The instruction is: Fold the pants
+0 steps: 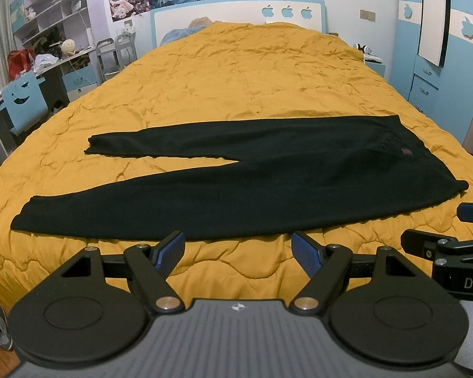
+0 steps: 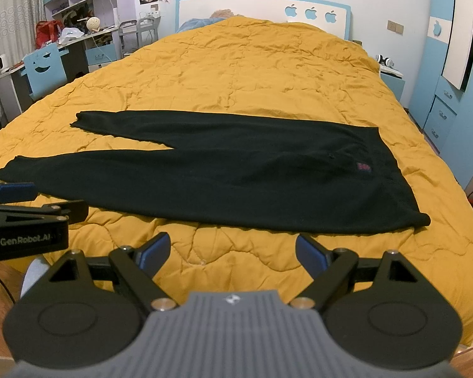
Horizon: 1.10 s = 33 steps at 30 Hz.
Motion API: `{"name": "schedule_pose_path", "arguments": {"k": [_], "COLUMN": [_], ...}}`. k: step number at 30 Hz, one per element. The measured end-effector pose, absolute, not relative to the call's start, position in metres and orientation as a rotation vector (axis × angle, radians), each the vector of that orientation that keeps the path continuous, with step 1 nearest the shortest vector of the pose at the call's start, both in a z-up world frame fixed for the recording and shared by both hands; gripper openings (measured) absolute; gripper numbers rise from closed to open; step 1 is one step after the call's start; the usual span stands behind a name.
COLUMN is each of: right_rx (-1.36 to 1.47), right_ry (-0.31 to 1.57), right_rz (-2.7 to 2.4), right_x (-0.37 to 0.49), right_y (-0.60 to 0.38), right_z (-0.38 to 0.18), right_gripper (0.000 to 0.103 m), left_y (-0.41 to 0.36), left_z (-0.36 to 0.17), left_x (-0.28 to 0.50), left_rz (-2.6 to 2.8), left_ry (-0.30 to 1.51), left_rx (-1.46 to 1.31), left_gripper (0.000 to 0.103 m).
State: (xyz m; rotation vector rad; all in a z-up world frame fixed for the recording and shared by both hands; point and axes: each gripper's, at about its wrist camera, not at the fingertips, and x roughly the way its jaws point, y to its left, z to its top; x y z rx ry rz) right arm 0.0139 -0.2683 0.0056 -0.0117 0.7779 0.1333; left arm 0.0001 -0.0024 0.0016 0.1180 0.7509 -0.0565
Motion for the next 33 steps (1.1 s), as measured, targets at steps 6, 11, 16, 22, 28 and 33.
{"name": "schedule_pose_path", "arguments": {"k": [6, 11, 16, 22, 28, 33], "right_rx": [-0.012, -0.012, -0.014, -0.010, -0.003, 0.019], "right_ry": [0.778, 0.779, 0.780, 0.779, 0.769, 0.675], "right_rz": [0.132, 0.133, 0.137, 0.137, 0.125, 0.126], "right_x": [0.014, 0.014, 0.012, 0.011, 0.017, 0.025], "right_y": [-0.268, -0.268, -0.267, -0.267, -0.278, -0.309], "right_z": [0.005, 0.005, 0.004, 0.004, 0.005, 0.009], "right_gripper": [0.083, 0.083, 0.083, 0.083, 0.083, 0.083], "left_y": [-0.002, -0.002, -0.002, -0.002, 0.005, 0.020], "left_z": [0.001, 0.001, 0.001, -0.003, -0.001, 0.000], "left_x": [0.000, 0.000, 0.000, 0.002, 0.006, 0.019], "left_rz": [-0.056, -0.057, -0.058, -0.063, -0.078, -0.082], "left_ry": [0.752, 0.751, 0.751, 0.756, 0.723, 0.681], "left_rx": [0.118, 0.117, 0.117, 0.110, 0.135, 0.178], "left_gripper": [0.090, 0.090, 0.090, 0.090, 0.088, 0.081]}}
